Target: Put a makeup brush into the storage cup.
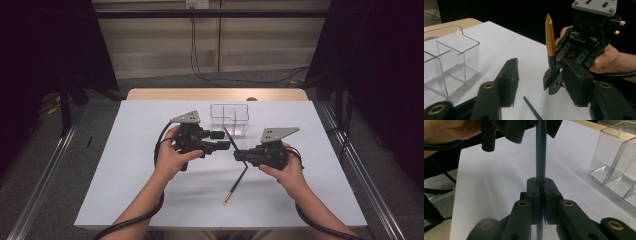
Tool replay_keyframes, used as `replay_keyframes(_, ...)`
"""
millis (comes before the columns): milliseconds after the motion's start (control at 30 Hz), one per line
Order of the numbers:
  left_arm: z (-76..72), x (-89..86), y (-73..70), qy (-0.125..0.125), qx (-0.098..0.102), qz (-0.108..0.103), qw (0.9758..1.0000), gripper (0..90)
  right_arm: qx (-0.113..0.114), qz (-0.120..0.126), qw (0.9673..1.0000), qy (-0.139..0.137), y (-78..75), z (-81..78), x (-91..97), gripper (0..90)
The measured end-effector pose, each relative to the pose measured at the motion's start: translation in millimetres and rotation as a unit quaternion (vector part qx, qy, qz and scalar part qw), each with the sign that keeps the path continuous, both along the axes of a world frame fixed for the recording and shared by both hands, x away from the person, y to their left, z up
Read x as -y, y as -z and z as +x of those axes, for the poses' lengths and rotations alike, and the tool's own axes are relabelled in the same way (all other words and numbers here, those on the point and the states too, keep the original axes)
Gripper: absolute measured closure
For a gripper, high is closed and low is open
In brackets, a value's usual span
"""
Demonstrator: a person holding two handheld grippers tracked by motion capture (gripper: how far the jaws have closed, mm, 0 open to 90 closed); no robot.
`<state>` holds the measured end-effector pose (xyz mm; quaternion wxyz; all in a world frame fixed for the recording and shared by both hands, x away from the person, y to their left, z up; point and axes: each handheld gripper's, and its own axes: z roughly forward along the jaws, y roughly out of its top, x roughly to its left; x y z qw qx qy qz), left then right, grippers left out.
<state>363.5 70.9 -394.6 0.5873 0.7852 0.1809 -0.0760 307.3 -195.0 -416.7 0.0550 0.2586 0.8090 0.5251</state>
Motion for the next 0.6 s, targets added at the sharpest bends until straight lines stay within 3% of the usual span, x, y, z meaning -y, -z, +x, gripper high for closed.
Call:
replay_keyframes(167,-1.1,3.5,1.4,0.013,-0.009,-0.014,0.9998,62.1,0.001,0.002,1.0000,0.002,-1.5,-0.1,-2.2,84.6)
replay_keyframes(333,-1.7,5.5,3.2,0.018,-0.005,-0.018,0.9997,67.4,0.004,0.004,1.0000,0.002,-2.5,-0.1,-3.1,84.5)
replay_keyframes(367,-1.7,6.2,4.5,0.022,-0.012,-0.021,0.9995,71.6,0.005,0.007,1.0000,0.005,-3.6,-0.3,-3.1,84.6)
replay_keyframes(600,-1.9,10.6,8.5,0.025,-0.019,-0.032,0.9990,75.0,0.007,0.011,0.9999,0.007,-5.0,-0.1,-4.0,84.5)
